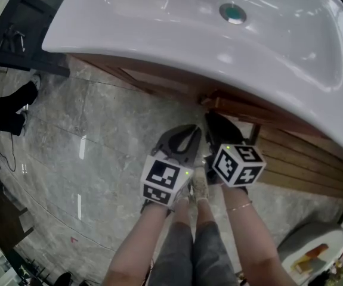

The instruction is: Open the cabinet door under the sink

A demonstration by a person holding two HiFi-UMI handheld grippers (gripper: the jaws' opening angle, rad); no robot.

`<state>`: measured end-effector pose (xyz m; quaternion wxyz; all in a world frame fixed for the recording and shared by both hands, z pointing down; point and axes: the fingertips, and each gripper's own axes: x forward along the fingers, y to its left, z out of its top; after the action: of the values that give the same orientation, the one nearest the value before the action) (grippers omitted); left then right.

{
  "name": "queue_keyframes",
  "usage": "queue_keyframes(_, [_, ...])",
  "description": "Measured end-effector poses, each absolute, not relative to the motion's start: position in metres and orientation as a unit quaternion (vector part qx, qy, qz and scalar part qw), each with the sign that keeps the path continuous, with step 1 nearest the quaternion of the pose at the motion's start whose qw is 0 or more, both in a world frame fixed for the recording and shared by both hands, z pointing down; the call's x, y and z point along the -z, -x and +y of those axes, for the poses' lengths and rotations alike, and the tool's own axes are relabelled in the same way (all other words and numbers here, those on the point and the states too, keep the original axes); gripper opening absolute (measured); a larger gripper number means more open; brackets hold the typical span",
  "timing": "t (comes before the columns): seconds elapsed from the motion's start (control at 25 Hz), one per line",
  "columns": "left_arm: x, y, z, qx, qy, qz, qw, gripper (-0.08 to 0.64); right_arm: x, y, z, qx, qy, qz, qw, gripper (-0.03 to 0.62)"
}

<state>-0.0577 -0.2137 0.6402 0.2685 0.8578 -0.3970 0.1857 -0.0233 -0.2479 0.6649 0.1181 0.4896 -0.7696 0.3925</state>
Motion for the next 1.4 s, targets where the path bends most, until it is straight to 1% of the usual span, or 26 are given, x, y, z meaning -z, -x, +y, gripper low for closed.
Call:
queue_keyframes(0.08, [-0.638,0.056,-0.216,-0.181,-0.861,-0.392,0.268,0.036,-0.665,0.023,-0.245,-0.392,-0.489,-0.77,0.119,0.084])
queue_keyframes(0.16, [-0.637,0.056,-0.219,-0.175,-0.863,-0.388,0.27,0.093,-0.666,0.024,-0.242,-0.392,-0.487,-0.771,0.119,0.084])
queue_keyframes(0.24, [-0.635,0.057,-0.222,-0.168,-0.865,-0.387,0.271,0.125,-0.666,0.024,-0.238,-0.394,-0.485,-0.772,0.118,0.086])
queue_keyframes(0.52, [-0.631,0.055,-0.233,-0.168,-0.88,-0.362,0.259,0.178,-0.665,0.024,-0.229,-0.39,-0.481,-0.776,0.119,0.086])
queue_keyframes(0.84, [-0.621,0.031,-0.24,-0.185,-0.913,-0.299,0.207,0.187,-0.665,0.024,-0.223,-0.391,-0.479,-0.777,0.12,0.086])
queue_keyframes(1.2, [-0.616,0.017,-0.249,-0.171,-0.936,-0.25,0.179,0.186,-0.664,0.024,-0.224,-0.388,-0.472,-0.783,0.117,0.086])
queue_keyframes(1.4, [-0.615,0.014,-0.25,-0.158,-0.94,-0.245,0.176,0.182,-0.665,0.025,-0.224,-0.39,-0.472,-0.782,0.115,0.086])
